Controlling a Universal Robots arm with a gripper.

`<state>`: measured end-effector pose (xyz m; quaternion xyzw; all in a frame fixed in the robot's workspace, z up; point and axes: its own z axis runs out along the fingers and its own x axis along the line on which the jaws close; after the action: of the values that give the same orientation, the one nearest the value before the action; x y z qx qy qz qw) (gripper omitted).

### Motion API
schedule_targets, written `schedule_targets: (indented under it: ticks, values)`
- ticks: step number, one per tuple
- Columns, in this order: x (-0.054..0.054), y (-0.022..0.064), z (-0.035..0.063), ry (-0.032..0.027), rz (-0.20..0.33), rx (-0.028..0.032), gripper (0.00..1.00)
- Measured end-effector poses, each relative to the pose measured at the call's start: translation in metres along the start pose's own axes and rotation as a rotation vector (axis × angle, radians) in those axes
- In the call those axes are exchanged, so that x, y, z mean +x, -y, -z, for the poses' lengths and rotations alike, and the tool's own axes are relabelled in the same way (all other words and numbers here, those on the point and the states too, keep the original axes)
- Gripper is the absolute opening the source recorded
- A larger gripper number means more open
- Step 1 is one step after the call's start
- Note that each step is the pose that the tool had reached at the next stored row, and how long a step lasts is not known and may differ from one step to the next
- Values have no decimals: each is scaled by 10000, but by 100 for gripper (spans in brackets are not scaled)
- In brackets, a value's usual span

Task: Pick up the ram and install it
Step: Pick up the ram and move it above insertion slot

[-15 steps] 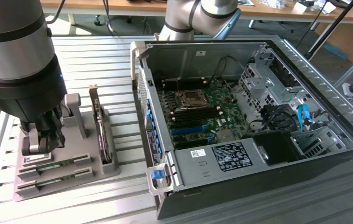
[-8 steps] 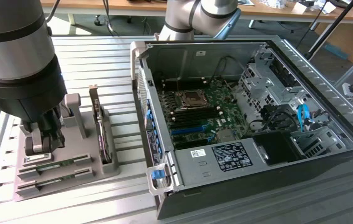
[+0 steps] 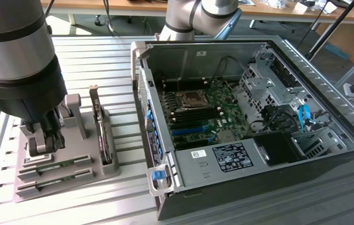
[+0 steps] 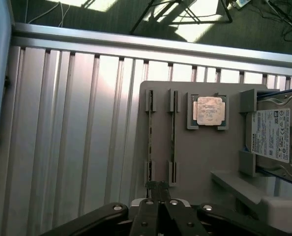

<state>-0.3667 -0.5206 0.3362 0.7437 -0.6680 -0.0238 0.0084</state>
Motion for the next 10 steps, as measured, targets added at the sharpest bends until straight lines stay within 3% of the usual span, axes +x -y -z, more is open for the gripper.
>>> schedule_targets:
  ticks: [10]
  values:
    - [1,2,-44,0,7,0,11]
